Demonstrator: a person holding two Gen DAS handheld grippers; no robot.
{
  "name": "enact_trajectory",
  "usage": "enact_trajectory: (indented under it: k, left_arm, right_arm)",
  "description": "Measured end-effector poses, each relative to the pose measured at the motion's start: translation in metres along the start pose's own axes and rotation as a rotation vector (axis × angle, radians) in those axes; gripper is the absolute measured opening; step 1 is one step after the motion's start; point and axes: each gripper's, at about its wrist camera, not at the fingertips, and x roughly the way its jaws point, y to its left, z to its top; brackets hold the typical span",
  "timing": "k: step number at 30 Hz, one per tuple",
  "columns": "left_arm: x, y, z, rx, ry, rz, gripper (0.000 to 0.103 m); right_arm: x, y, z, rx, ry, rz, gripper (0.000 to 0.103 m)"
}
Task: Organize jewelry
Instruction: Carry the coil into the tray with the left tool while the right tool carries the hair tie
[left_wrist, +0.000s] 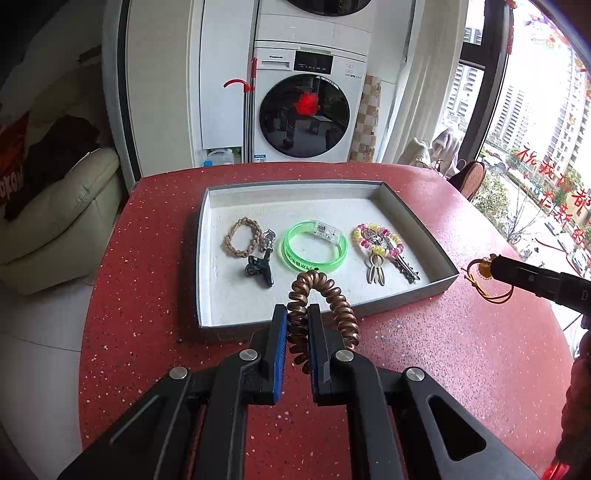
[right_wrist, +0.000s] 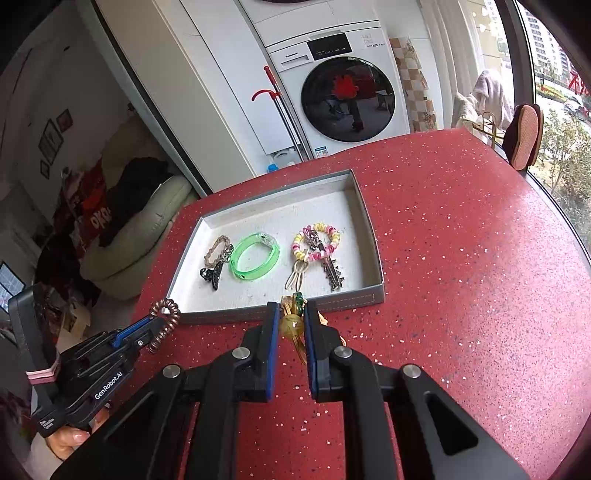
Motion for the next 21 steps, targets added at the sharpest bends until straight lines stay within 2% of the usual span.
enact_trajectory:
  k: [8, 21]
  left_arm:
    - [0.033, 0.001, 0.039, -0.018, -0.042, 0.051, 0.029]
    - [0.087, -0.006, 0.052, -0.022, 0.001, 0.098, 0.029]
  right_arm:
    - [0.04, -0.001, 0.033, 0.012, -0.002, 0.002, 0.014]
    - [0.103, -0.006, 0.052, -0.013, 0.046, -0.03, 0.014]
